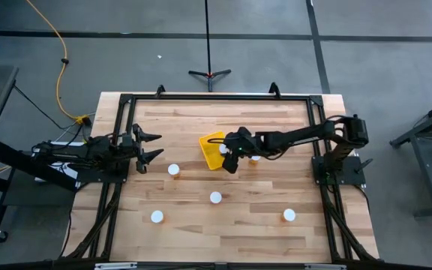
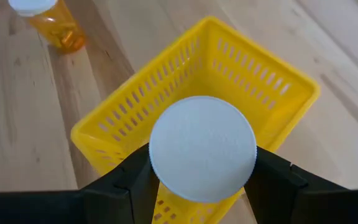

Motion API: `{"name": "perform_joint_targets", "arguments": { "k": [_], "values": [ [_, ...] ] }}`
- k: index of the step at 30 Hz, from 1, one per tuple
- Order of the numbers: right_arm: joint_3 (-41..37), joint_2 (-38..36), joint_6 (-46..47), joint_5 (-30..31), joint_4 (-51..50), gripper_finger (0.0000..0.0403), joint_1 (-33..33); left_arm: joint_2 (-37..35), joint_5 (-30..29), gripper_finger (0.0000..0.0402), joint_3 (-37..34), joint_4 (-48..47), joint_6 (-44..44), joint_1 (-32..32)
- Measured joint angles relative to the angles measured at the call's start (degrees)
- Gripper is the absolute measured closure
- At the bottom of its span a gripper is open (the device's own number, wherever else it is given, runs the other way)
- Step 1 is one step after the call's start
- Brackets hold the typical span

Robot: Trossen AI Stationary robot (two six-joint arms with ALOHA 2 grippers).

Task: Pick and place pill bottles into a basket
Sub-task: Put the orange pill bottle into the yellow bin

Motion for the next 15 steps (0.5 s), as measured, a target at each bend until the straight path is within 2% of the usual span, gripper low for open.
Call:
{"name": "perform_joint_targets", "arguments": {
  "k": [15],
  "values": [
    [-0.02,0.43,0.0,-1.73,-1.49,0.021,0.0,-0.01,0.02,0.011,0.0,0.51,-0.07,0.01]
  ]
}}
